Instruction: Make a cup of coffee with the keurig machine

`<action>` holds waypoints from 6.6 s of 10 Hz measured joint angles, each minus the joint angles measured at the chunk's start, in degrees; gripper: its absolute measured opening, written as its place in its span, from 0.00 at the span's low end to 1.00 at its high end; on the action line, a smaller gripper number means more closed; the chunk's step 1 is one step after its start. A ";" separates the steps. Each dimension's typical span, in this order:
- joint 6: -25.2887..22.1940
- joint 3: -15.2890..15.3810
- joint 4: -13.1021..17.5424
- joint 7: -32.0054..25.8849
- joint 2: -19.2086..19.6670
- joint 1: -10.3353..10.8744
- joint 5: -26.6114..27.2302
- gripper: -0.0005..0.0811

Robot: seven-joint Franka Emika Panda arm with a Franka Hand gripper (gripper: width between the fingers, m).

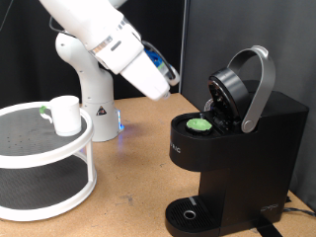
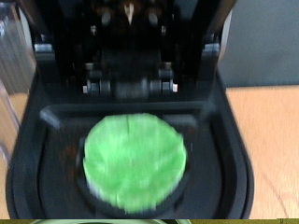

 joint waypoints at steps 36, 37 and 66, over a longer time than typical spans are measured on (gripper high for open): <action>6.63 16.56 7.23 8.30 0.43 6.25 8.74 0.01; 6.15 16.32 7.05 8.29 0.12 5.92 8.29 0.01; -0.33 8.16 0.75 6.18 -1.22 -2.01 -1.20 0.01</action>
